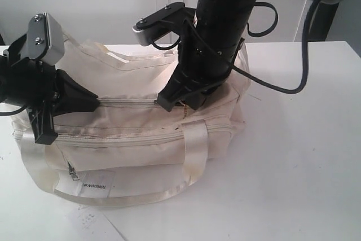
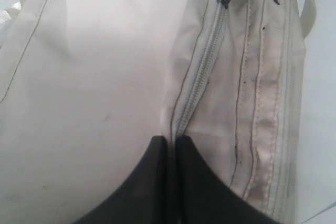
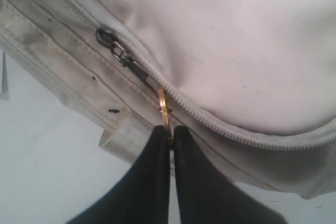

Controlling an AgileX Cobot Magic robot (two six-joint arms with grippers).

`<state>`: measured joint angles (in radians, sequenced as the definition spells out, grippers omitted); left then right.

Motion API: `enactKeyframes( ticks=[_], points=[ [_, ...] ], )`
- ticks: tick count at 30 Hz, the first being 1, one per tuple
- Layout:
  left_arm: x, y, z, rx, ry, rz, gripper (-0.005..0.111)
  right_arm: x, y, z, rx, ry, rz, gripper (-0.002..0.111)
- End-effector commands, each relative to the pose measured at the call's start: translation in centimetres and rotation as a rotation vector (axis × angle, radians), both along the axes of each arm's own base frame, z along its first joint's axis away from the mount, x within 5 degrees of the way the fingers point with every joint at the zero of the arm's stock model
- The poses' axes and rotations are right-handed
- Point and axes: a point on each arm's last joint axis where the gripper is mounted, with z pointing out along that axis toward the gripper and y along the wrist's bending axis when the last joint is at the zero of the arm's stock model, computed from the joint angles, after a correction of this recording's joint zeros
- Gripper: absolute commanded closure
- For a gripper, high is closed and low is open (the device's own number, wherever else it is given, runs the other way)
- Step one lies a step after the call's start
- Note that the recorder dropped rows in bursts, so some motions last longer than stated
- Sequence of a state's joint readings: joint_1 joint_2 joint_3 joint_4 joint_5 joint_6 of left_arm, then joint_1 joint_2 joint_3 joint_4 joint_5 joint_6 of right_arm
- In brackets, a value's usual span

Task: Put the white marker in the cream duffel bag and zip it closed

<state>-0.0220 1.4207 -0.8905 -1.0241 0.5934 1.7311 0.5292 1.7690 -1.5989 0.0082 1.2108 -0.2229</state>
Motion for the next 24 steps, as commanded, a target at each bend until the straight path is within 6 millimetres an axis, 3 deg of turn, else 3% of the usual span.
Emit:
enactKeyframes(
  ticks=[1, 24],
  points=[
    [-0.3, -0.1, 0.3, -0.023, 0.005, 0.004, 0.107, 0.2, -1.0, 0.3, -0.055, -0.027, -0.007, 0.108],
    [-0.3, -0.1, 0.3, -0.023, 0.005, 0.004, 0.107, 1.7, -4.2, 0.4, -0.062, -0.03, -0.099, 0.108]
  ],
)
